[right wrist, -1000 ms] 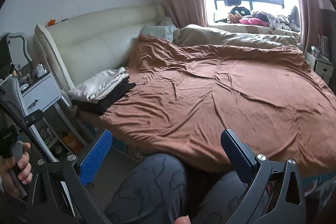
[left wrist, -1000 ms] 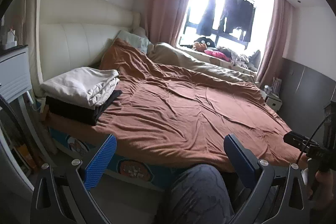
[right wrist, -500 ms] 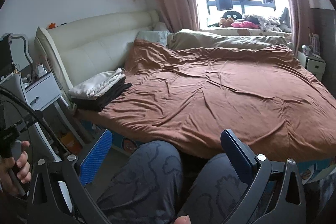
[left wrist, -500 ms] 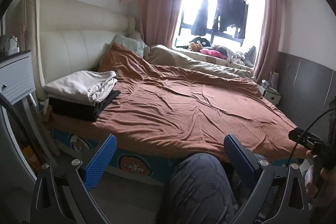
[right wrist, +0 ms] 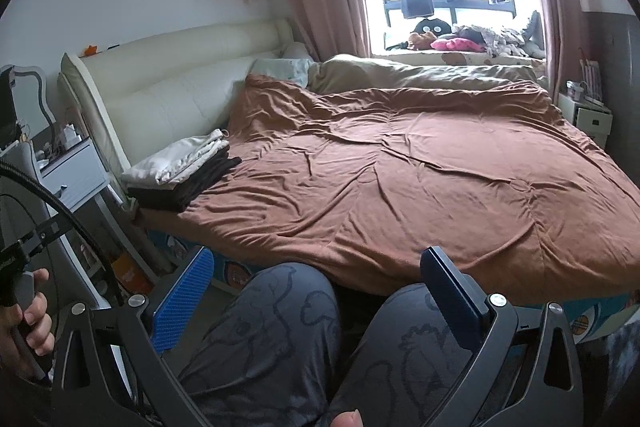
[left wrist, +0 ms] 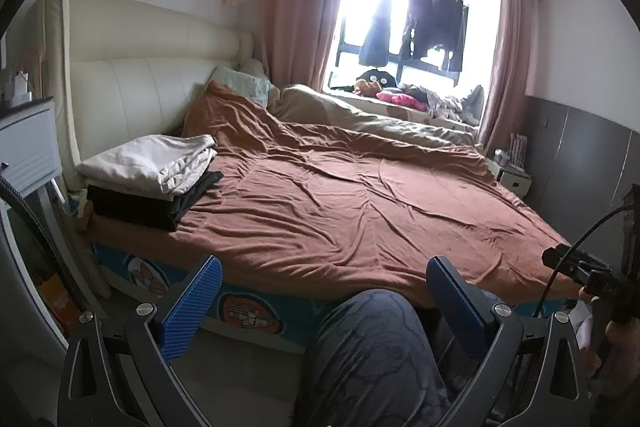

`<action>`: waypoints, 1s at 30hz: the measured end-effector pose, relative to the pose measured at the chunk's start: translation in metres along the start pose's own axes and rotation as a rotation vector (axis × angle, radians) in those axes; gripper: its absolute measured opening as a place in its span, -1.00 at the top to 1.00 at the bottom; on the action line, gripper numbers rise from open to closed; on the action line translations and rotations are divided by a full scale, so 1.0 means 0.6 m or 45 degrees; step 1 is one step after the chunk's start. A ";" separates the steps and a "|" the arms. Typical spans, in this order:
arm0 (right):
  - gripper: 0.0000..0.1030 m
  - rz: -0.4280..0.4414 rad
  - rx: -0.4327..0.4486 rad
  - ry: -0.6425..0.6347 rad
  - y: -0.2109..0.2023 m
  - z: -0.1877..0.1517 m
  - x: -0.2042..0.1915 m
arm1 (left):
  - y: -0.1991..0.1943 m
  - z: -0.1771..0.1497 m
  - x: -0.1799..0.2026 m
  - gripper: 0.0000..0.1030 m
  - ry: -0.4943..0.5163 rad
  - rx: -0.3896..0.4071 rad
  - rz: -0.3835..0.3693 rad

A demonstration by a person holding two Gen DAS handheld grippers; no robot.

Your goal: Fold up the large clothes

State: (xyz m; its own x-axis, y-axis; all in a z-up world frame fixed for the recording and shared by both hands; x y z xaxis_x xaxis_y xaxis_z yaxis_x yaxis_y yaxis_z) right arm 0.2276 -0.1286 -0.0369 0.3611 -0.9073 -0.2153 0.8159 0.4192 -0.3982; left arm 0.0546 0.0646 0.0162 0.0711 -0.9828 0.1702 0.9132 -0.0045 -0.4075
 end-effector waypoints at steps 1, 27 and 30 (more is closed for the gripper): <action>-1.00 0.003 -0.001 0.000 0.000 -0.001 0.001 | 0.001 0.000 0.002 -0.99 0.003 -0.001 -0.004; -1.00 0.025 0.018 0.044 0.016 0.003 0.027 | 0.016 0.014 0.011 -0.99 0.021 0.004 0.012; -1.00 0.022 0.022 0.042 0.016 0.001 0.026 | 0.018 0.015 0.013 -0.99 0.021 0.008 0.009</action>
State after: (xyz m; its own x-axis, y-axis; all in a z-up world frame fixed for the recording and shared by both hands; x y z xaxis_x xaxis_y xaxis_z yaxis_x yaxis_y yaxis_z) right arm 0.2414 -0.1387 -0.0435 0.3601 -0.8985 -0.2512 0.8175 0.4336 -0.3791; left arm 0.0687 0.0588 0.0213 0.0708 -0.9857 0.1527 0.9152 0.0033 -0.4030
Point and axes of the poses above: each gripper's, at about its wrist camera, not at the fingertips, and y roughly the way its jaws point, x to its right, z to its top, the point moved 5 cm from there along y, roughly the way its jaws point, and after that the axes turned 2 degrees about x, right-handed, at the moved point
